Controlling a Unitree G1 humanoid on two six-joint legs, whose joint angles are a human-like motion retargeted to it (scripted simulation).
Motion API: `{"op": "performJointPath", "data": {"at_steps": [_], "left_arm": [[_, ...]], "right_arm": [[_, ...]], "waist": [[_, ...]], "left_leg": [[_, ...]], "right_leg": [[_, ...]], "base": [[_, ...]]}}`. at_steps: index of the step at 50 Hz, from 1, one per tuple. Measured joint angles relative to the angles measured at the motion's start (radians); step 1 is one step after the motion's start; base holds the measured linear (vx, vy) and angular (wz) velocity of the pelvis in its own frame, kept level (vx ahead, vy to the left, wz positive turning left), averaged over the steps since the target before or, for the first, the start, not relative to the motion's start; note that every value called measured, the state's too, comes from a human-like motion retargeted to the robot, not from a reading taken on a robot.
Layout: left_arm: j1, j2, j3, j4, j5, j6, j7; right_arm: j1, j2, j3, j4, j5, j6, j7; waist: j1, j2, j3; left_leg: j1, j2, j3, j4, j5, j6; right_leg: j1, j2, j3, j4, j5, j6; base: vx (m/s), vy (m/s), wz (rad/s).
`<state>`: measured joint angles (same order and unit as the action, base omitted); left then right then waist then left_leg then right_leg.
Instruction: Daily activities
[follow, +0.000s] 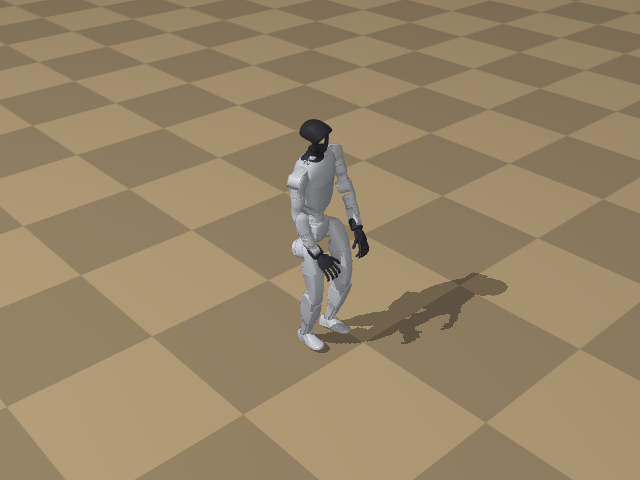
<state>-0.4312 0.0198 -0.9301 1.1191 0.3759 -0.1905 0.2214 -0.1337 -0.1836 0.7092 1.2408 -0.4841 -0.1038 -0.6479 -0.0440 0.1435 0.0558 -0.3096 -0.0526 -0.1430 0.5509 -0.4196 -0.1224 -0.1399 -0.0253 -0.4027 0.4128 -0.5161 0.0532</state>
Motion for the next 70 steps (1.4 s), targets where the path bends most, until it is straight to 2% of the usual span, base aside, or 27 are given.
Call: {"op": "performJointPath", "data": {"at_steps": [9,18,30,35,40,50,60,65,70], "left_arm": [[-0.101,-0.038,-0.064,-0.083,0.003,-0.026,0.002],[0.012,0.053,0.048,0.057,0.043,0.008,0.093],[0.339,0.228,0.328,0.348,0.128,0.052,0.181],[0.448,0.233,0.419,0.361,0.131,0.044,0.195],[0.492,0.209,0.455,0.336,0.129,0.036,0.219],[0.406,0.154,0.357,0.267,0.192,0.029,0.185],[0.199,0.159,0.175,0.251,0.279,0.066,0.082],[0.106,0.159,0.11,0.246,0.273,0.084,0.046],[0.045,0.145,0.055,0.212,0.258,0.086,0.036]], "right_arm": [[-0.035,-0.024,0.021,-0.013,-0.028,-0.008,-0.006],[-0.031,-0.069,-0.013,-0.015,-0.07,-0.037,-0.036],[0.018,-0.097,-0.147,0.058,-0.076,-0.06,-0.061],[0.061,-0.059,-0.179,0.078,-0.08,-0.066,-0.061],[0.105,-0.003,-0.18,0.087,-0.094,-0.067,-0.048],[0.091,0.045,-0.173,0.062,-0.085,-0.05,0.013],[-0.088,-0.007,-0.189,-0.03,0.005,-0.011,0.041],[-0.162,-0.01,-0.19,-0.077,0.074,-0.001,0.041],[-0.198,0.006,-0.19,-0.105,0.118,0.001,0.021]], "waist": [[0.028,0.018,-0.049],[0.053,-0.014,-0.094],[0.05,-0.123,-0.083],[0.06,-0.179,-0.063],[0.078,-0.228,-0.05],[0.072,-0.27,-0.038],[-0.034,-0.246,-0.023],[-0.081,-0.228,-0.024],[-0.117,-0.202,-0.036]], "left_leg": [[-0.051,0.013,0.015,-0.083,0.052,-0.018],[-0.02,0.015,0.041,-0.149,0.042,0.015],[0.14,-0.024,0.063,-0.229,-0.015,0.089],[0.193,-0.051,0.059,-0.236,-0.027,0.107],[0.219,-0.072,0.048,-0.229,-0.04,0.118],[0.22,-0.082,0.058,-0.194,-0.075,0.131],[0.211,-0.086,0.134,-0.192,-0.075,0.123],[0.201,-0.084,0.19,-0.214,-0.067,0.121],[0.184,-0.076,0.214,-0.228,-0.062,0.119]], "right_leg": [[0.0,0.008,-0.059,-0.131,0.072,0.023],[0.023,0.005,-0.053,-0.175,0.084,0.025],[0.073,-0.057,0.014,-0.036,-0.013,0.023],[0.095,-0.093,0.025,0.035,-0.055,0.029],[0.116,-0.119,0.02,0.073,-0.082,0.035],[0.126,-0.132,0.025,0.1,-0.101,0.041],[0.021,-0.168,0.121,0.258,-0.11,0.053],[-0.067,-0.268,0.108,0.354,-0.092,0.035],[-0.135,-0.267,0.138,0.323,-0.077,0.043]], "base": [[-0.01,0.03,0.29],[0.07,0.08,0.06],[0.12,0.08,-0.06],[0.08,0.04,0.12],[0.04,0.03,0.23],[0.01,0.01,0.06],[-0.02,0.03,-0.26],[-0.01,-0.01,-0.53],[0.02,-0.07,-0.36]]}}
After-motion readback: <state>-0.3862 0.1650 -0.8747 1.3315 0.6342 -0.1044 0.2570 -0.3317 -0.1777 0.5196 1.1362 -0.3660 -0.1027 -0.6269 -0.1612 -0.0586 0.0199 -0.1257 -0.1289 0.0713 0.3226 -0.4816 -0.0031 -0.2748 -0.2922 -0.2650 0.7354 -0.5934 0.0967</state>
